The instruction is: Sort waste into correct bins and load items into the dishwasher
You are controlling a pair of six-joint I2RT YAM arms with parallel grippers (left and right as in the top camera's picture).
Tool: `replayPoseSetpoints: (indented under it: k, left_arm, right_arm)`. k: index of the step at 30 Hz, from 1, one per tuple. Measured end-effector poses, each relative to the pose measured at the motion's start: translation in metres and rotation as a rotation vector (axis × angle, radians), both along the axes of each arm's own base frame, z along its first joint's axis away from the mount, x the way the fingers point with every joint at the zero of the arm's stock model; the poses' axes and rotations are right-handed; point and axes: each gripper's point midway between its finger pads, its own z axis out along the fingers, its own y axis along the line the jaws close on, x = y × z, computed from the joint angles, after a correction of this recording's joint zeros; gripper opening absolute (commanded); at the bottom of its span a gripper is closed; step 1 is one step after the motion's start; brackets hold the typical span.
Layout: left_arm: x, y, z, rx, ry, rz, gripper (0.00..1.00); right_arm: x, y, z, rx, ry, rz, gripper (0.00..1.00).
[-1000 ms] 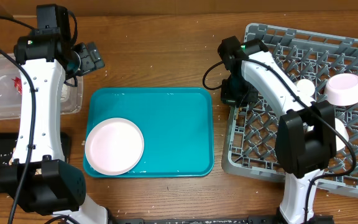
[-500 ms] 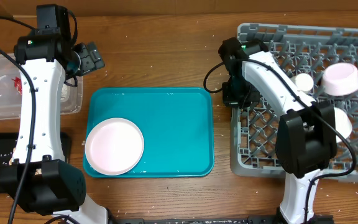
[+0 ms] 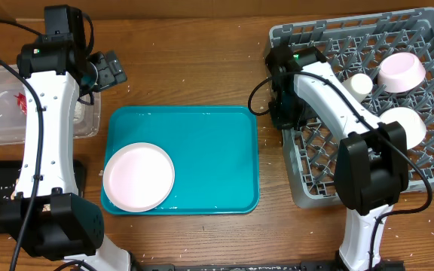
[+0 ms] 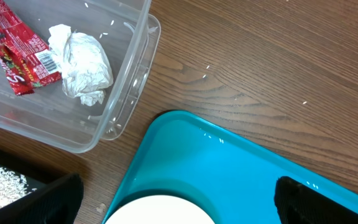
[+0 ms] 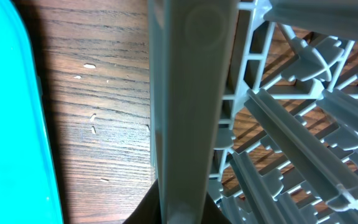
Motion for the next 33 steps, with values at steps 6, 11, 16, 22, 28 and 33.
replayPoseSetpoints:
  k: [6, 11, 16, 22, 28, 33]
  left_arm:
    - [0.000, 0.000, 0.000, 0.000, 0.000, 0.000, 1.00]
    - [0.000, 0.000, 0.000, 0.000, 0.000, 0.000, 1.00]
    - [0.000, 0.000, 0.000, 0.000, 0.000, 0.000, 1.00]
    - [0.000, 0.000, 0.000, 0.000, 0.000, 0.000, 1.00]
    - [0.000, 0.000, 0.000, 0.000, 0.000, 0.000, 1.00]
    - [0.000, 0.000, 0.000, 0.000, 0.000, 0.000, 1.00]
  right_arm:
    - [0.001, 0.001, 0.000, -0.003, -0.010, -0.052, 0.06]
    - [0.004, 0.002, 0.000, -0.005, -0.030, -0.087, 0.06]
    - [0.005, 0.002, 0.000, -0.007, -0.036, -0.096, 0.09]
    - [-0.007, 0.000, 0.001, -0.027, 0.006, -0.147, 0.33]
    - [-0.010, 0.000, 0.017, -0.032, 0.020, -0.171, 0.58]
    - [-0.001, 0.003, 0.041, -0.017, -0.016, -0.179, 0.69]
